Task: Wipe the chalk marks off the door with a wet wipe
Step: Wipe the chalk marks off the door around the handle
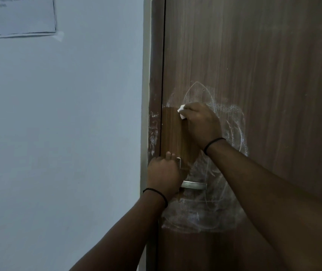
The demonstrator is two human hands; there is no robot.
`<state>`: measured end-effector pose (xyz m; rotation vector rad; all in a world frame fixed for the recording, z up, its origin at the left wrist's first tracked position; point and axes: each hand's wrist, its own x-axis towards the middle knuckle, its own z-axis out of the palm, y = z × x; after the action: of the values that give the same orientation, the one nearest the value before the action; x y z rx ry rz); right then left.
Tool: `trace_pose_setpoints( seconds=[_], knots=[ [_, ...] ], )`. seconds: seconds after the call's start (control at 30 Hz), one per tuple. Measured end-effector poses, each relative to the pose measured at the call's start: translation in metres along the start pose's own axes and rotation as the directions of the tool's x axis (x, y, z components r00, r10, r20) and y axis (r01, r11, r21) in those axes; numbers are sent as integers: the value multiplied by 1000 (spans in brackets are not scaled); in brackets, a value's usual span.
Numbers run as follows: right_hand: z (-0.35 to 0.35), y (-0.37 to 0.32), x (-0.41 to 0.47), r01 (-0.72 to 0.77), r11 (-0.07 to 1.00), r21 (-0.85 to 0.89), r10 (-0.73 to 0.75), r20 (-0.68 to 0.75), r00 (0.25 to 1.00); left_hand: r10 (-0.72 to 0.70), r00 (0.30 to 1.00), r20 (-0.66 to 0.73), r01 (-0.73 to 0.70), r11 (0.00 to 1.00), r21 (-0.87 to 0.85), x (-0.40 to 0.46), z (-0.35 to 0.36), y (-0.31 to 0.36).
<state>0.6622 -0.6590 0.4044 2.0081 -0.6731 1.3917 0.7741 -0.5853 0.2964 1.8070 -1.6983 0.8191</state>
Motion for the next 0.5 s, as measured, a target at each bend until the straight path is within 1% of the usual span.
trace_pose_setpoints(
  seconds=[0.03,0.07,0.13,0.2,0.23,0.27,0.3,0.4,0.47,0.5],
  knots=[
    [2,-3,4,24,999,-42,-23,21,1000,-4,1000,-26,3,1000,-19,-1,3,-3],
    [5,-7,6,58,995,-79,-51,79,996,-6,999,-49,3,999,-51,-2,6,-5],
    [12,-11,0,183,976,-116,-153,230,961,-7,997,-82,-2,994,-110,-1,11,-10],
    [17,-3,-14,321,934,-159,-266,291,919,-5,992,-128,-11,992,-129,4,12,-12],
    [17,2,-20,352,918,-184,-285,315,905,3,989,-150,-24,990,-138,7,11,-13],
    [16,6,-24,351,913,-207,-269,341,901,19,987,-157,-42,988,-146,9,11,-14],
    [16,10,-26,313,920,-235,-220,353,909,42,988,-151,-65,987,-150,11,12,-15],
    [14,13,-12,93,938,-333,4,281,960,94,988,-121,-111,983,-146,16,16,-17],
    [17,4,5,1,956,-292,82,272,959,92,990,-108,-109,980,-166,20,19,-17],
    [20,-2,12,-4,969,-248,78,288,954,87,991,-104,-106,978,-182,21,21,-16]
  ],
)
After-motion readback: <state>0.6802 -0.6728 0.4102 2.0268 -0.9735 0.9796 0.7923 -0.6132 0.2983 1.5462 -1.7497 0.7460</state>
